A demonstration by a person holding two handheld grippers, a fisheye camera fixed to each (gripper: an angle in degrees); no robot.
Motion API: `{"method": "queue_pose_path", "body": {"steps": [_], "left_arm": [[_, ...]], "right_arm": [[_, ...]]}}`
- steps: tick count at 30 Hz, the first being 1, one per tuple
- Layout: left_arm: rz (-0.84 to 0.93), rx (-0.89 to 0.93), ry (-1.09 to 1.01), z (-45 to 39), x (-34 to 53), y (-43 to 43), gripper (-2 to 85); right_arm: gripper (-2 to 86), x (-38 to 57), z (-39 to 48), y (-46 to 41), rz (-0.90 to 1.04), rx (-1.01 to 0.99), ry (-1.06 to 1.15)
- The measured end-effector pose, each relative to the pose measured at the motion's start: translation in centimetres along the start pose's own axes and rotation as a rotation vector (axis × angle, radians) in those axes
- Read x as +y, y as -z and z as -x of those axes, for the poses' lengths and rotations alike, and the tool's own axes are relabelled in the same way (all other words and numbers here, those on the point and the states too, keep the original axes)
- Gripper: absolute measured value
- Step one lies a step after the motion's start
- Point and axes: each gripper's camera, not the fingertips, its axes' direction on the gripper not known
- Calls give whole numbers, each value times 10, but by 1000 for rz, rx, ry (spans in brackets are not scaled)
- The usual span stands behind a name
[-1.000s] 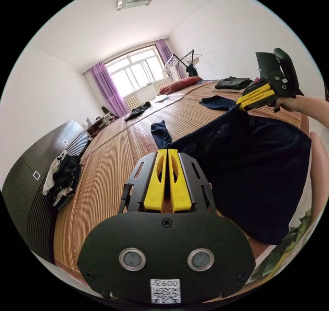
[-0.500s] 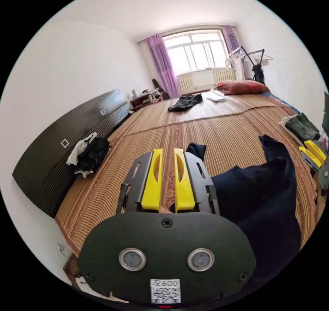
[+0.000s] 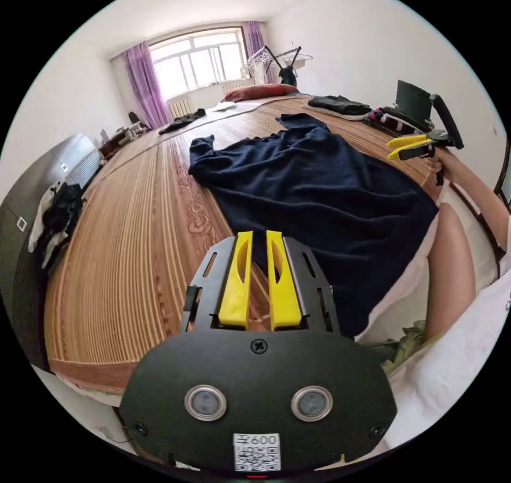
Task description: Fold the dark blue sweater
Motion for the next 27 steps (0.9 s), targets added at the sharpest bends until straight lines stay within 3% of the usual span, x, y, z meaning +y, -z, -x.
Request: {"method": "queue_pose_path", "body": {"steps": [2, 7, 9, 12, 16, 18, 23, 27], "left_arm": [[18, 54, 34, 9, 28, 14, 116], [-1, -69, -35, -3, 84, 46, 131], [-20, 68, 104, 23, 95, 47, 135], [-82, 121, 260, 69, 99, 47, 127], [-40, 310, 357, 130, 92, 47, 116], [25, 448, 373, 160, 90, 41, 101], [47, 593, 487, 208, 89, 14, 98], [41, 596, 557, 233, 86, 2, 55]], "right_arm": [[171, 28, -7, 18, -38, -17, -7], [174, 100, 0, 36, -13, 109, 22], [172, 118, -13, 34, -2, 58, -91], [143, 142, -58, 53, -113, -14, -319], [118, 165, -141, 52, -97, -406, -544], [117, 175, -160, 54, -107, -430, -577], [107, 188, -175, 50, -47, -436, -560], [103, 203, -186, 39, -4, -462, -580]]}}
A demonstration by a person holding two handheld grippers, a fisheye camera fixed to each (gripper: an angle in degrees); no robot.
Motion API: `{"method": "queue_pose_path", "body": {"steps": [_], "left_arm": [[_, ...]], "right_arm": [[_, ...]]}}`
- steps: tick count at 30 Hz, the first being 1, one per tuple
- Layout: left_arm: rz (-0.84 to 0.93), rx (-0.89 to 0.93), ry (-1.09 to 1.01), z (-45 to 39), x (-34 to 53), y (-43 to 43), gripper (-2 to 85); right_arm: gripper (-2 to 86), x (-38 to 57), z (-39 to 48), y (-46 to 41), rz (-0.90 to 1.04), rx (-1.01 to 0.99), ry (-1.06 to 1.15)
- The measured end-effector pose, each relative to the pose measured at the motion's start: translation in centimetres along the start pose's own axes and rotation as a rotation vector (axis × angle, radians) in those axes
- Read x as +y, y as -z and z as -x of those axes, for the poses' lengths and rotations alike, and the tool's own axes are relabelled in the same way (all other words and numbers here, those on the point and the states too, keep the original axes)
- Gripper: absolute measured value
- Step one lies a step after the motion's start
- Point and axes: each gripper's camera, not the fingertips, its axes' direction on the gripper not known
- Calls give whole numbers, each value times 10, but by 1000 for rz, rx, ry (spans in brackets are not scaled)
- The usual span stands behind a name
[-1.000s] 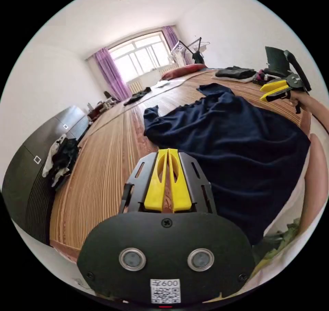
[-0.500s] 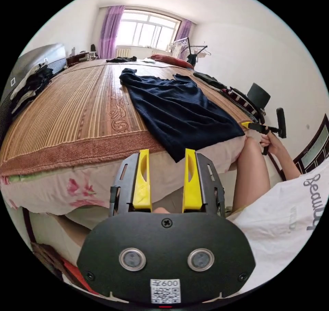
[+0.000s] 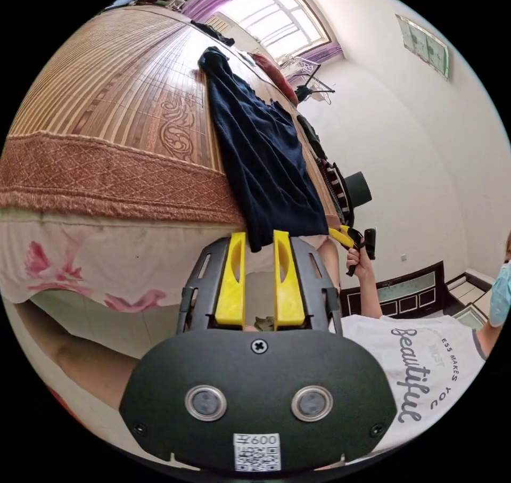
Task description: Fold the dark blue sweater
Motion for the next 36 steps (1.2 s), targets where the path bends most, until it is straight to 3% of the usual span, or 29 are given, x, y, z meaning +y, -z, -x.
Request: {"method": "queue_pose_path", "body": {"steps": [14, 17, 19, 22, 24, 26, 27, 28, 30, 33, 36], "left_arm": [[-77, 10, -4, 34, -5, 74, 22], [-104, 40, 15, 44, -6, 88, 22], [-120, 100, 8, 45, -11, 97, 22], [-220, 278, -43, 42, -22, 118, 22], [-268, 342, -23, 45, -27, 126, 20], [-108, 53, 18, 37, -38, 122, 20], [-36, -74, -73, 23, -40, 118, 20], [-7, -113, -102, 17, -40, 116, 19], [75, -179, -99, 14, -40, 107, 18], [141, -143, -52, 25, -65, 87, 16], [181, -157, -46, 29, -119, 76, 13]], "right_arm": [[-4, 1, -45, -2, 79, -42, 13], [-7, 9, -46, 13, 61, -173, 25], [-8, 17, -38, 38, -96, -421, 98], [-8, 25, -46, 57, -290, -595, 75], [-8, 22, -54, 51, -207, -443, -40], [-8, 20, -40, 43, -57, -179, 18], [-9, 21, -24, 36, 39, 32, 92], [-9, 25, -5, 30, 82, 201, 177], [-9, 29, 9, 29, 44, 205, 225], [-9, -1, -5, 24, 20, -6, 86], [-8, -67, -1, 11, -5, 24, 62]]}}
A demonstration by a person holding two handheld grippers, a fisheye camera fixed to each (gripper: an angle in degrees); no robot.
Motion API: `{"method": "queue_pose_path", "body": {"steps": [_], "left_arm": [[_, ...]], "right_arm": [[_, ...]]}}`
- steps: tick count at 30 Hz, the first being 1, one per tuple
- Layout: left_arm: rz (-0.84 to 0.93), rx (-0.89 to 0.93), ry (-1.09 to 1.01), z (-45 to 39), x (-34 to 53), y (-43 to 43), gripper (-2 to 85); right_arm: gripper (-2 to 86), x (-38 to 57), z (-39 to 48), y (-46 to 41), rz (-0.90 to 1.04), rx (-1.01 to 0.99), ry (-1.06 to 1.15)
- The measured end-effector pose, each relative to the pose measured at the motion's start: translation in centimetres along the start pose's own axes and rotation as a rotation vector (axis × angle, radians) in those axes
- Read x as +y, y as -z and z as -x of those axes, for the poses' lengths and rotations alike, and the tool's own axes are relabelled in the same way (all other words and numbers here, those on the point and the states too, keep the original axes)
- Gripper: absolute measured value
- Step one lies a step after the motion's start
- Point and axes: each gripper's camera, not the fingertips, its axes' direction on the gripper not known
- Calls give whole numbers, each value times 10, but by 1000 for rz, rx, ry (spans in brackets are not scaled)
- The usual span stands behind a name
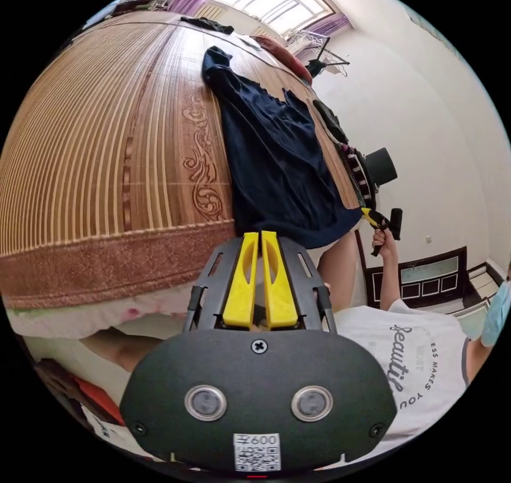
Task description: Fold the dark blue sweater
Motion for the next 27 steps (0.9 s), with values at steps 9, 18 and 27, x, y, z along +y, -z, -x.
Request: {"method": "queue_pose_path", "body": {"steps": [9, 18, 27], "left_arm": [[-675, 113, -643, -168, -82, 176, 9], [-274, 105, -331, -45, 31, 51, 9], [-220, 161, -141, -28, 147, -22, 11]], "right_arm": [[-8, -54, 115, 82, -601, -295, 584], [-9, 47, 19, -1, -95, -222, 124], [-9, 104, 50, -51, 88, -28, 63]]}}
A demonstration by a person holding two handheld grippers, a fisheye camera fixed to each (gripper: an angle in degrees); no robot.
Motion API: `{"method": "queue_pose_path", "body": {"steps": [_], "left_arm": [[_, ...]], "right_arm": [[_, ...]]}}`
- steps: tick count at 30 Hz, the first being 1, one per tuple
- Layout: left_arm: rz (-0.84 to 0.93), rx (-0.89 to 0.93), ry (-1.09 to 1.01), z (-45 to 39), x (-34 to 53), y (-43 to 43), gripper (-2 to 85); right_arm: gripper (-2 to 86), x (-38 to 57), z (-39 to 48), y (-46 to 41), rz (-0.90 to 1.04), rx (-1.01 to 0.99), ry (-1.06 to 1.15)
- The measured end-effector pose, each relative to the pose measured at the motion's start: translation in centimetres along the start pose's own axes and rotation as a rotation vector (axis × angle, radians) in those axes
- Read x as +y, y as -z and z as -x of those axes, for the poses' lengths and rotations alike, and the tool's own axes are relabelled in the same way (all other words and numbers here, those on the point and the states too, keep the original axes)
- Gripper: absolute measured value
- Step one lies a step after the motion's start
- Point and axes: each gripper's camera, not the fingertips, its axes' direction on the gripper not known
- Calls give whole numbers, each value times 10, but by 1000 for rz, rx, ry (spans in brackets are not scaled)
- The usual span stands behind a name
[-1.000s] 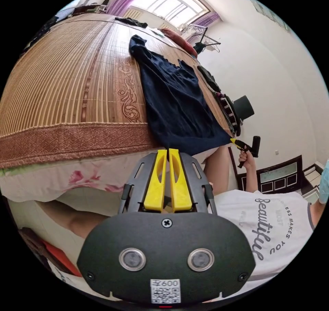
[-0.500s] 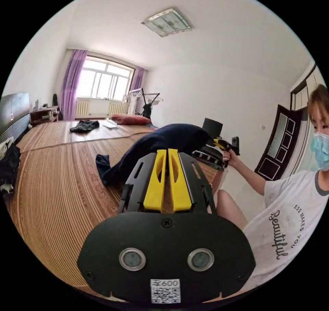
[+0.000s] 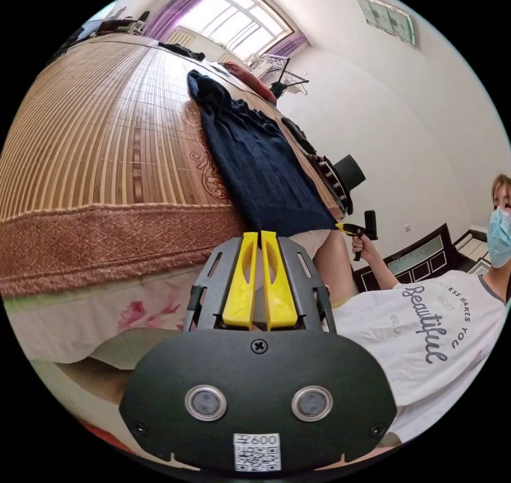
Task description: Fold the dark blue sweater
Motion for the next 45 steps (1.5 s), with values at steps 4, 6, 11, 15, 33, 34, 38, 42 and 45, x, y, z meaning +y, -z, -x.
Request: {"method": "queue_pose_path", "body": {"steps": [4, 6, 11, 15, 33, 34, 38, 42, 45], "left_arm": [[-63, 38, 38, -26, 32, -2, 12], [-64, 36, 41, -46, 47, -4, 13], [-90, 7, 93, -71, 78, 0, 16], [-83, -106, 76, -103, 96, 8, 26], [-158, -381, -362, -381, -147, -99, 80], [-152, -426, -398, -397, -171, -117, 81], [-115, -516, -530, -446, -258, -185, 78], [91, -581, -795, -498, -360, -271, 77], [391, -561, -901, -509, -421, -325, 83]], "right_arm": [[-9, 3, 13, 8, -60, 5, -16], [-9, 4, 16, 7, -62, 3, -26], [-9, 5, 29, -5, 29, -52, -15], [-8, 3, 67, 3, 40, 158, 80], [50, -214, 235, -100, -211, 245, 514], [51, -239, 243, -113, -206, 274, 536], [41, -322, 255, -148, -167, 300, 533], [8, -429, 278, -201, 141, 230, 604], [27, -490, 295, -234, 274, 330, 665]]}}
